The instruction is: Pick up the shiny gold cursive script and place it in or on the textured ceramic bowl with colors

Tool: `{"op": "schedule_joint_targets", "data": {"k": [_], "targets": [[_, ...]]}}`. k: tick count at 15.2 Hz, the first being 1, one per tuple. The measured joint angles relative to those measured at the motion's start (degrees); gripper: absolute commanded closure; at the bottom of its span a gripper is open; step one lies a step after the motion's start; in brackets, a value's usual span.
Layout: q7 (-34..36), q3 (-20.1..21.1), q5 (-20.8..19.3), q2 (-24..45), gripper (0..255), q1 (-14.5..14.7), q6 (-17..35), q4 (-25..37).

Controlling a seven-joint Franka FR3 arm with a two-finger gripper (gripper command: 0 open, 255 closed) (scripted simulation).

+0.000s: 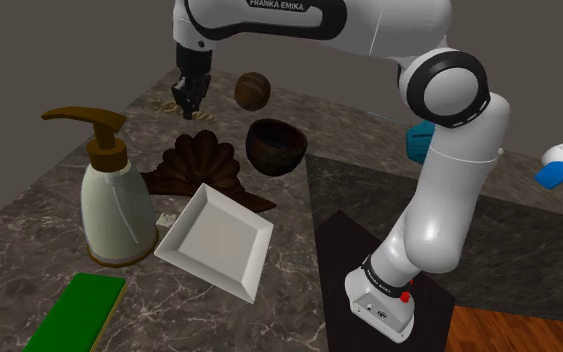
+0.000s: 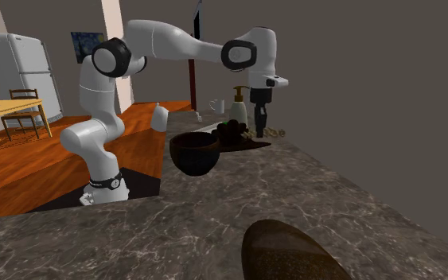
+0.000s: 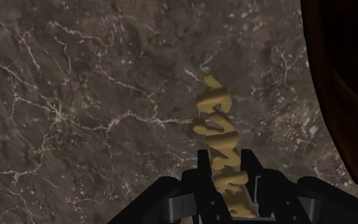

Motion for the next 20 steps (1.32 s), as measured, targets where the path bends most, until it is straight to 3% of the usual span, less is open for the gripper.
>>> {"op": "schedule_joint_targets", "data": {"k": [16,20], "targets": [[-0.3,0.1,-0.6,3.1,255,1.0,-13.8,16.9],[-2.3,-0.2,1.3,-5.4,255,-1.4,-10.9,5.7]]}}
